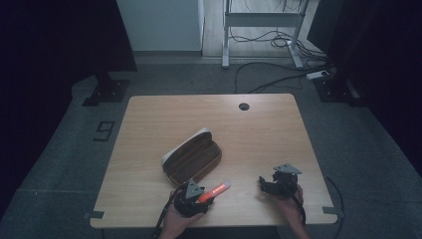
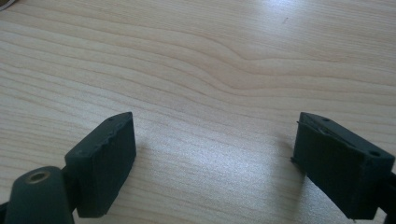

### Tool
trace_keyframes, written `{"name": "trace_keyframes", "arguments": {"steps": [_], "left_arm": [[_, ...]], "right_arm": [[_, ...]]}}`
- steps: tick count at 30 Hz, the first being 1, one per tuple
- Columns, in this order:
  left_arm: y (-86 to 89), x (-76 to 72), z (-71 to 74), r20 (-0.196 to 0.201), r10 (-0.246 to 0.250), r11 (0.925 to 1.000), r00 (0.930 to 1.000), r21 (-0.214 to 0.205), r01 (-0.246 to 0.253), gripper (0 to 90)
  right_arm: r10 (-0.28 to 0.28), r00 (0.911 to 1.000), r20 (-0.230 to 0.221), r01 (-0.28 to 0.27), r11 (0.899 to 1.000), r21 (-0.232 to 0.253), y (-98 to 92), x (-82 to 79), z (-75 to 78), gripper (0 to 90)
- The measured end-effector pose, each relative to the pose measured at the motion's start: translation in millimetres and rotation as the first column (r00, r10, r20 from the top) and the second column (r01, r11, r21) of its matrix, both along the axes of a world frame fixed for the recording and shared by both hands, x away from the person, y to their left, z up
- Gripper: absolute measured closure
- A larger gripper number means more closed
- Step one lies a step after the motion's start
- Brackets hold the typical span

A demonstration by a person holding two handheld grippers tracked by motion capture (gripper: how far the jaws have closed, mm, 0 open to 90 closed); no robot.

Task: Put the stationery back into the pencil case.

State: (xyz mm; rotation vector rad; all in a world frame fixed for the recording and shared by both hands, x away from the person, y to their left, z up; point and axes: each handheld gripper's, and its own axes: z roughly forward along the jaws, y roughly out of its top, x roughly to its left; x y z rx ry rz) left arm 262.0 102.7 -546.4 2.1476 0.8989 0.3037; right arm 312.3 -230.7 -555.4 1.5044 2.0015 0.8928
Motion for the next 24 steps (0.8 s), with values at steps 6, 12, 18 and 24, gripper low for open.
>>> {"name": "trace_keyframes", "arguments": {"steps": [6, 12, 18, 24], "left_arm": [[-1.8, -0.5, -0.5, -0.001, -0.004, 0.9997, 1.0000, 0.026, 0.004, 51.8], [-2.0, -2.3, -0.5, 0.016, -0.022, 0.9988, 0.9996, 0.043, 0.021, 62.5], [-2.0, -3.1, -0.4, 0.020, -0.031, 0.9986, 0.9993, 0.043, 0.031, 67.2], [1.8, -4.1, 3.0, 0.031, -0.040, 0.9992, 0.9987, 0.004, 0.040, 67.3]], "right_arm": [[0.000, 1.0000, 0.000, 0.000, 1.000, 0.000, 0.0, 0.0, 0.0, 12.6], [0.000, 1.0000, 0.000, 0.000, 1.000, 0.000, 0.0, 0.0, 0.0, 12.6], [0.000, 1.0000, 0.000, 0.000, 1.000, 0.000, 0.0, 0.0, 0.0, 12.6], [0.000, 1.0000, 0.000, 0.000, 1.000, 0.000, 0.0, 0.0, 0.0, 12.6]]}}
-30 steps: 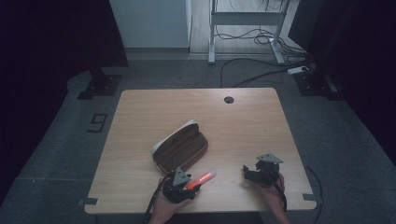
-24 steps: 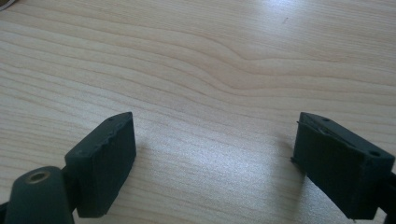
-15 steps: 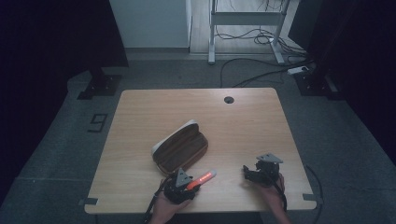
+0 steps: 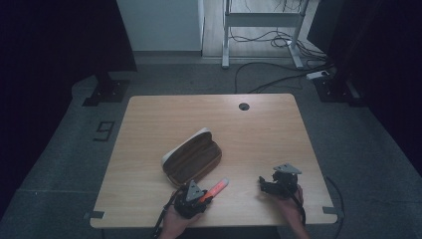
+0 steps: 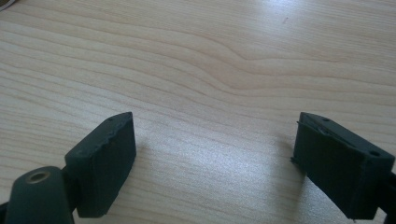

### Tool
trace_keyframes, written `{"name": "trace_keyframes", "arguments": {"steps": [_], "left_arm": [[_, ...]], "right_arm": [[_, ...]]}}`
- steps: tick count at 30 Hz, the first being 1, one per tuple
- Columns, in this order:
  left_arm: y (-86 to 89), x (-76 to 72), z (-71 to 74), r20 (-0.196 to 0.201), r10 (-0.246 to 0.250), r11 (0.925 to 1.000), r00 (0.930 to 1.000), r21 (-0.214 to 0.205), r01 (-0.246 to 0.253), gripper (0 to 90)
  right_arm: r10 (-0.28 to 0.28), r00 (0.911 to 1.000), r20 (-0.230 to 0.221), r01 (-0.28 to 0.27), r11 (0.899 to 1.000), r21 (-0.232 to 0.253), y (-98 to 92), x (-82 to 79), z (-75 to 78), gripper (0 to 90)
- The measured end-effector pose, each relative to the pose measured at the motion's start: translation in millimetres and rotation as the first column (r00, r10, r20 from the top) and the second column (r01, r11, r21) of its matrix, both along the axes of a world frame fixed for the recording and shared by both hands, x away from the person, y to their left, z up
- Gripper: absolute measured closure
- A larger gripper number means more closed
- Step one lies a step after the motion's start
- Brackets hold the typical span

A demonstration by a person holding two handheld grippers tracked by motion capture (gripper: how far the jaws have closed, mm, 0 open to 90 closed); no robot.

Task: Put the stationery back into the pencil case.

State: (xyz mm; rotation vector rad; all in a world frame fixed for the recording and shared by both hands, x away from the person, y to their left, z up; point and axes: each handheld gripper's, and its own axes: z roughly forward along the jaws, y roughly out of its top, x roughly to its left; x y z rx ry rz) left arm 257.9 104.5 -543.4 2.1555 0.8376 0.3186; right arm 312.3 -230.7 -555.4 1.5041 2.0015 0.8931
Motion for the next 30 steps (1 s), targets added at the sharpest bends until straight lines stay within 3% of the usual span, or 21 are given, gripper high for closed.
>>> {"name": "trace_keyframes", "arguments": {"steps": [8, 22, 30], "left_arm": [[15.3, -0.8, 20.0, 0.024, -0.020, 0.9936, 0.9995, -0.111, 0.022, 67.4], [39.7, 0.9, 44.3, 0.064, 0.007, 0.9797, 0.9980, -0.200, 0.006, 67.4], [47.4, 2.7, 49.6, 0.071, 0.015, 0.9751, 0.9973, -0.222, 0.001, 67.4]], "right_arm": [[-0.001, 1.0000, 0.000, 0.001, 1.000, 0.000, 0.1, 0.0, 0.0, 12.6], [0.000, 1.0000, 0.000, 0.000, 1.000, 0.000, 0.0, 0.0, 0.0, 12.6], [-0.001, 1.0000, 0.000, 0.001, 1.000, 0.000, 0.0, 0.0, 0.0, 12.6]]}}
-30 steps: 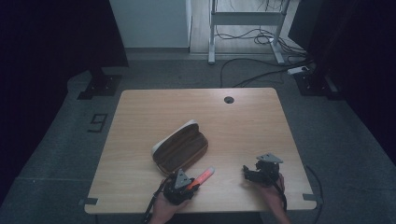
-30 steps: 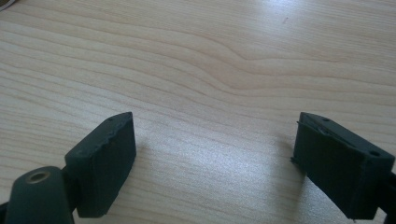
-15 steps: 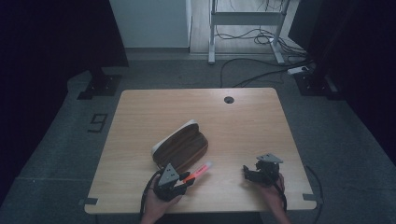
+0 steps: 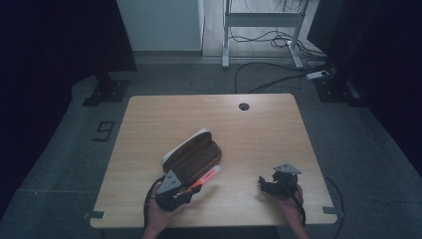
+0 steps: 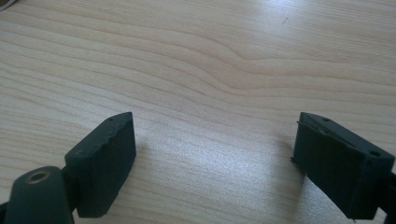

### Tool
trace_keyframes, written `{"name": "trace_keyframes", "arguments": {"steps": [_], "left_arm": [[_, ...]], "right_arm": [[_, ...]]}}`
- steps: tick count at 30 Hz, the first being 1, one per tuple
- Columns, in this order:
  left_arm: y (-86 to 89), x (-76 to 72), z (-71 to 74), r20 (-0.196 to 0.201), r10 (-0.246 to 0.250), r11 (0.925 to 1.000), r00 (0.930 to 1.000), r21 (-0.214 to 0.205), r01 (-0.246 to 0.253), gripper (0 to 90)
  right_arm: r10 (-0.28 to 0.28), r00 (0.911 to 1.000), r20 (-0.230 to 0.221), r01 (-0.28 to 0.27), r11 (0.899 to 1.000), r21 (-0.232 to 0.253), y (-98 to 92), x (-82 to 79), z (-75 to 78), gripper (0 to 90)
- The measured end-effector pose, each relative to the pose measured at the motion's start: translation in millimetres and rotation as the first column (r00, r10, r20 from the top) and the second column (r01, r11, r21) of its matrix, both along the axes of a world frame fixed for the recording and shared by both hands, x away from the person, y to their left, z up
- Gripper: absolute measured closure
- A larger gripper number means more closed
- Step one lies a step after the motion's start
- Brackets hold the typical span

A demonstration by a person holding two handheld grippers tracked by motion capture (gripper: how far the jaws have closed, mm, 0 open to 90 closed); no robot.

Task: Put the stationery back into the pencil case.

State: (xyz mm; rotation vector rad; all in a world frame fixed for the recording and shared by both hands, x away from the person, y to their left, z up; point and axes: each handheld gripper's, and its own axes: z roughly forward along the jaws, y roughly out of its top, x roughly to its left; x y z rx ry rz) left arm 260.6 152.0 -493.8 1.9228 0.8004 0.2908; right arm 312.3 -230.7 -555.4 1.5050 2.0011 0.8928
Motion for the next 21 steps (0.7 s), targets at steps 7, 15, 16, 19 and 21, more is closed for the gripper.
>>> {"name": "trace_keyframes", "arguments": {"steps": [7, 15, 16, 19, 21], "left_arm": [[11.1, 2.3, 6.3, 0.013, 0.023, 0.9995, 0.9996, -0.023, -0.023, 67.4], [23.0, 6.8, 9.6, 0.012, 0.049, 0.9973, 0.9987, -0.056, -0.048, 67.4], [24.4, 8.1, 9.9, 0.012, 0.051, 0.9969, 0.9986, -0.060, -0.050, 67.4], [27.2, 11.6, 10.7, 0.010, 0.054, 0.9966, 0.9985, -0.063, -0.053, 67.4], [28.6, 14.3, 11.4, 0.010, 0.055, 0.9965, 0.9984, -0.064, -0.055, 67.4]], "right_arm": [[0.000, 1.0000, 0.000, 0.000, 1.000, 0.000, 0.0, 0.0, 0.0, 12.6], [0.000, 1.0000, 0.000, 0.000, 1.000, 0.000, 0.0, 0.0, 0.0, 12.6], [0.000, 1.0000, 0.000, 0.000, 1.000, 0.000, 0.0, 0.0, 0.0, 12.6], [0.000, 1.0000, 0.000, 0.000, 1.000, 0.000, 0.0, 0.0, 0.0, 12.6], [0.000, 1.0000, 0.000, 0.000, 1.000, 0.000, 0.0, 0.0, 0.0, 12.6]]}}
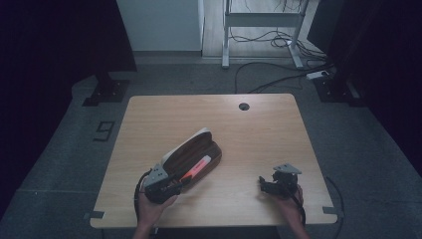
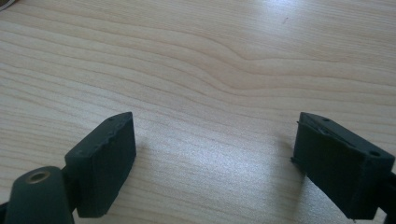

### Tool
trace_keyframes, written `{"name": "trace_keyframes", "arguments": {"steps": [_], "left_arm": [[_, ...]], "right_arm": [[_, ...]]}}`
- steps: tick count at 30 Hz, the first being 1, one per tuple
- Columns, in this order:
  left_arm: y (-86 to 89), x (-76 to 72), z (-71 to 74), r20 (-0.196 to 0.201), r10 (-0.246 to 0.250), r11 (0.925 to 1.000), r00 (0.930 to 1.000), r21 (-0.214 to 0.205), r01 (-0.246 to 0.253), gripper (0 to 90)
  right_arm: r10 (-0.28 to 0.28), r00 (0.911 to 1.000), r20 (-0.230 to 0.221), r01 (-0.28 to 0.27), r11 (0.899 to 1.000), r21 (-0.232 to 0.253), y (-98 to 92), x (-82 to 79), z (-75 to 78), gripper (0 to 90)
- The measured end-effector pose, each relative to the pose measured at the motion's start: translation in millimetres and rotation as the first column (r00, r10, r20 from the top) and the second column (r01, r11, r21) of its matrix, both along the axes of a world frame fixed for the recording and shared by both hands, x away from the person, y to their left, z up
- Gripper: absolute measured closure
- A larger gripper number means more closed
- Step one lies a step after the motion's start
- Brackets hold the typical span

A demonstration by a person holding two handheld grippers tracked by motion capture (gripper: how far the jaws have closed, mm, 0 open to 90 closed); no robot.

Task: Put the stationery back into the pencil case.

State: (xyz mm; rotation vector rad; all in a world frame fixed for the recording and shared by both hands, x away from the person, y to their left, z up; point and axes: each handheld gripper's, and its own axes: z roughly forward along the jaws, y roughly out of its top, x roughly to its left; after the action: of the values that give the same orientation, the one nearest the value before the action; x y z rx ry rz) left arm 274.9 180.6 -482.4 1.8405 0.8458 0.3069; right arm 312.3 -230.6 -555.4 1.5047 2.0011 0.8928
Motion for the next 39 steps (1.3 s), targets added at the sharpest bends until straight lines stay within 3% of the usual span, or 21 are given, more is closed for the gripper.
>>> {"name": "trace_keyframes", "arguments": {"steps": [26, 39], "left_arm": [[3.1, 36.6, 1.8, -0.011, 0.055, 0.9969, 0.9984, 0.057, -0.054, 67.4], [0.8, 44.9, -3.9, -0.013, 0.102, 0.9855, 0.9947, 0.138, -0.099, 67.4]], "right_arm": [[0.000, 1.0000, 0.000, 0.000, 1.000, 0.000, 0.0, 0.0, 0.0, 12.6], [0.000, 1.0000, 0.000, 0.000, 1.000, 0.000, 0.0, 0.0, 0.0, 12.6]]}}
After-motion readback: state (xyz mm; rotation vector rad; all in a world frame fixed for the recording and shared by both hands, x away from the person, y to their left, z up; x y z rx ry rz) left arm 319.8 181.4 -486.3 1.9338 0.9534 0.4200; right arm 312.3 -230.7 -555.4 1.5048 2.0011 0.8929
